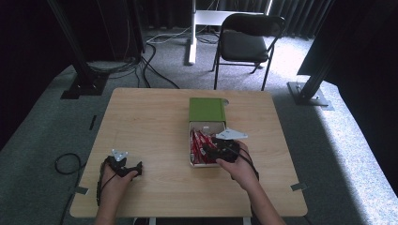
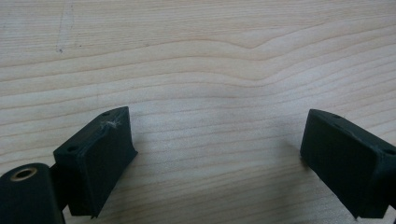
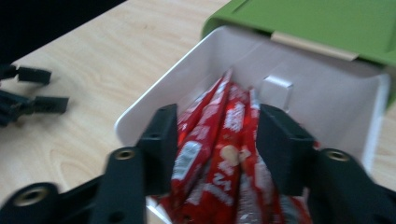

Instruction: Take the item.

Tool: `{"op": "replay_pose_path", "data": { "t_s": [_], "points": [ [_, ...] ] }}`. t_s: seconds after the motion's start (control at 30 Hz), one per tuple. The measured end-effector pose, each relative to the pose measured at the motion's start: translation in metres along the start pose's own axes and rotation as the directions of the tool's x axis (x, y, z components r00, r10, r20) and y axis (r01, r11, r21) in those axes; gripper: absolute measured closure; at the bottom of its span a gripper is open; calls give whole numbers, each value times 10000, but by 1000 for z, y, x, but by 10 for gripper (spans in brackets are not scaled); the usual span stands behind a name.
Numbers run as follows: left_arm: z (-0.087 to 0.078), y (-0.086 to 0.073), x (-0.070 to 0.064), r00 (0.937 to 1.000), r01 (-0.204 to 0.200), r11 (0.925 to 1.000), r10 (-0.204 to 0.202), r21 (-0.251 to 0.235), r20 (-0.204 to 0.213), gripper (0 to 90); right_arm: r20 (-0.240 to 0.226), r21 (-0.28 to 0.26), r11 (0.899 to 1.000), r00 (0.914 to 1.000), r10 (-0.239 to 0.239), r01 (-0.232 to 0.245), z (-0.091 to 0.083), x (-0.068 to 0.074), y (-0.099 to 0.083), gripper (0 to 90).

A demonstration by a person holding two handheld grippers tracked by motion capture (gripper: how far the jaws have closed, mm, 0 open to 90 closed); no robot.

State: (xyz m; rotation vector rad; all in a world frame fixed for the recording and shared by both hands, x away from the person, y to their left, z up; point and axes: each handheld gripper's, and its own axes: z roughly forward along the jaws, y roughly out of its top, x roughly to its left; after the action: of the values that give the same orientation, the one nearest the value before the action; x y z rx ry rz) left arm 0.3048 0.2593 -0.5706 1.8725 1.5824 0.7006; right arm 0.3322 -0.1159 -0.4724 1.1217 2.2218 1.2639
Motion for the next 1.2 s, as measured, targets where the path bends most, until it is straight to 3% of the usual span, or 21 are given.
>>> {"op": "replay_pose_path", "data": {
  "t_s": [0.37, 0.67, 0.97, 1.2],
  "points": [
    [0, 0, 0, 10000, -19, 10000, 19, 13, 0, 103, 263, 467, 9983, 9991, 342, -354, 19, 4, -9, 617],
    [0, 0, 0, 10000, -23, 10000, 23, 17, -1, 103, 72, 649, 9974, 9995, 303, -307, 27, 9, -11, 625],
    [0, 0, 0, 10000, -35, 10000, 35, 28, 0, 103, 193, 978, 9934, 9981, 578, -595, 41, 15, -13, 630],
    [0, 0, 0, 10000, -18, 10000, 18, 15, 1, 103, 447, 915, 9890, 9926, 1127, -1164, 42, 15, -12, 755]
  ]
}}
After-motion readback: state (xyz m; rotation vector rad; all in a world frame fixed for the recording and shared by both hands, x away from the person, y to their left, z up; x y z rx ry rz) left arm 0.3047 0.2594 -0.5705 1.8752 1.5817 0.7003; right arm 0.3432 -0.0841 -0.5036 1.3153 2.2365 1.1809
